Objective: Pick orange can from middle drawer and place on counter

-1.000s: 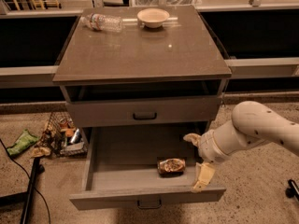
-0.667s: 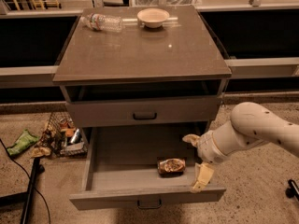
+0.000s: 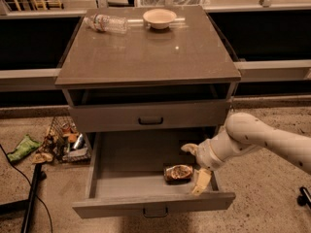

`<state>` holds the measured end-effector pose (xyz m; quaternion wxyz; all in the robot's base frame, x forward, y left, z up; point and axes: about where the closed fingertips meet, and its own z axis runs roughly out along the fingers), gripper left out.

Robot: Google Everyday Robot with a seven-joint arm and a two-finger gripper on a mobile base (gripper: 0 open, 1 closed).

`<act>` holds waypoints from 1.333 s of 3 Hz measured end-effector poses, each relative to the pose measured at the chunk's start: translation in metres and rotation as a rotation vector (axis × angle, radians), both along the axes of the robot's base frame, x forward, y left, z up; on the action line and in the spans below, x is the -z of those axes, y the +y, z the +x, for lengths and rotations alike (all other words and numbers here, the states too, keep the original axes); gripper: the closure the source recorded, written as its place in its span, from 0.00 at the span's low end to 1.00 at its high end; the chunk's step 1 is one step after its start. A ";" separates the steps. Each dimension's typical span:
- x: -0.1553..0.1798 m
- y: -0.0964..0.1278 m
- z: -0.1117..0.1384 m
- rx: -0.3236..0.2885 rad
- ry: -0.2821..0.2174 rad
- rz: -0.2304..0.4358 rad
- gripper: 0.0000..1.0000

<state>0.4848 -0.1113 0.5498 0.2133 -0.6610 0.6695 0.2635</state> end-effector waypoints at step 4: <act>0.066 0.007 0.064 0.020 -0.025 0.076 0.00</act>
Offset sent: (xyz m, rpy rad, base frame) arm 0.0203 0.0027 -0.0251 0.0370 -0.0006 -0.0131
